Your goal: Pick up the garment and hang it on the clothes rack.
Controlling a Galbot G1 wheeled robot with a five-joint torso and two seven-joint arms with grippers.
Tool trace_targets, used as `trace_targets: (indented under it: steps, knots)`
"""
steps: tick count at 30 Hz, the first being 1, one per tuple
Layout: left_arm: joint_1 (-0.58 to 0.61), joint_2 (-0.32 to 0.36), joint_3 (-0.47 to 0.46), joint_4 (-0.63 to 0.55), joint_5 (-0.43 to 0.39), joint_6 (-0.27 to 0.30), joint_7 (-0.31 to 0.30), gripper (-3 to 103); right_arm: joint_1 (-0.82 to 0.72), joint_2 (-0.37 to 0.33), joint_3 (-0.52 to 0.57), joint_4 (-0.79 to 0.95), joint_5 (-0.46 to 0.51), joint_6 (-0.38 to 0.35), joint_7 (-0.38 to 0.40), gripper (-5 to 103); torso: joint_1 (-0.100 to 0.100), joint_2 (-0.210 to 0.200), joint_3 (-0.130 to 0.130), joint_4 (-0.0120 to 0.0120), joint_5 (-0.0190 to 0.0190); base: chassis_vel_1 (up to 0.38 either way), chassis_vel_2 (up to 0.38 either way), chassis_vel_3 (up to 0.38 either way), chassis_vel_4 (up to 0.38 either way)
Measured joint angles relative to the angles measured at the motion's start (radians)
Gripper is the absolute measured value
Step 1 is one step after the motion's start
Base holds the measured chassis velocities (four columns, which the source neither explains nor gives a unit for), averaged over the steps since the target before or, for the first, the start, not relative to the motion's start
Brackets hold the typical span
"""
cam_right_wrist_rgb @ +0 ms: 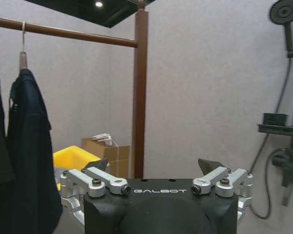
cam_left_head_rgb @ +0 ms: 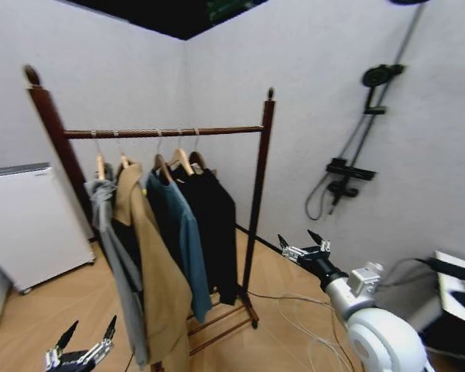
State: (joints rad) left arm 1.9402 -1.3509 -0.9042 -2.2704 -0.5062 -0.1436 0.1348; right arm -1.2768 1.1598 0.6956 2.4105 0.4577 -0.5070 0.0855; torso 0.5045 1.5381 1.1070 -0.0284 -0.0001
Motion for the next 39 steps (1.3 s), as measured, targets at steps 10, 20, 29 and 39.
trace_targets:
  steps: [10,20,29,39]
  knots:
    - [0.000,0.000,0.000,0.000,0.000,0.000,0.000,100,-0.010,0.003,-0.007,0.022,0.000,0.000,0.000,100,0.000,0.000,0.000,-0.0002,-0.0002,0.006,-0.262,-0.255,0.013]
    - [0.000,0.000,0.000,0.000,0.000,0.000,0.000,100,-0.013,0.000,-0.005,0.030,0.005,0.002,0.000,100,0.000,0.000,0.000,0.0001,0.0002,0.044,-0.278,-0.290,0.031]
    - [0.000,0.000,0.000,0.000,0.000,0.000,0.000,100,-0.013,0.000,-0.006,0.031,0.008,0.003,-0.003,100,0.000,0.000,0.000,0.0000,0.0005,0.015,-0.274,-0.262,0.023]
    - [0.000,0.000,0.000,0.000,0.000,0.000,0.000,100,-0.009,0.001,-0.012,0.032,0.012,0.004,-0.007,100,0.000,0.000,0.000,0.0000,0.0001,0.026,-0.275,-0.283,0.032]
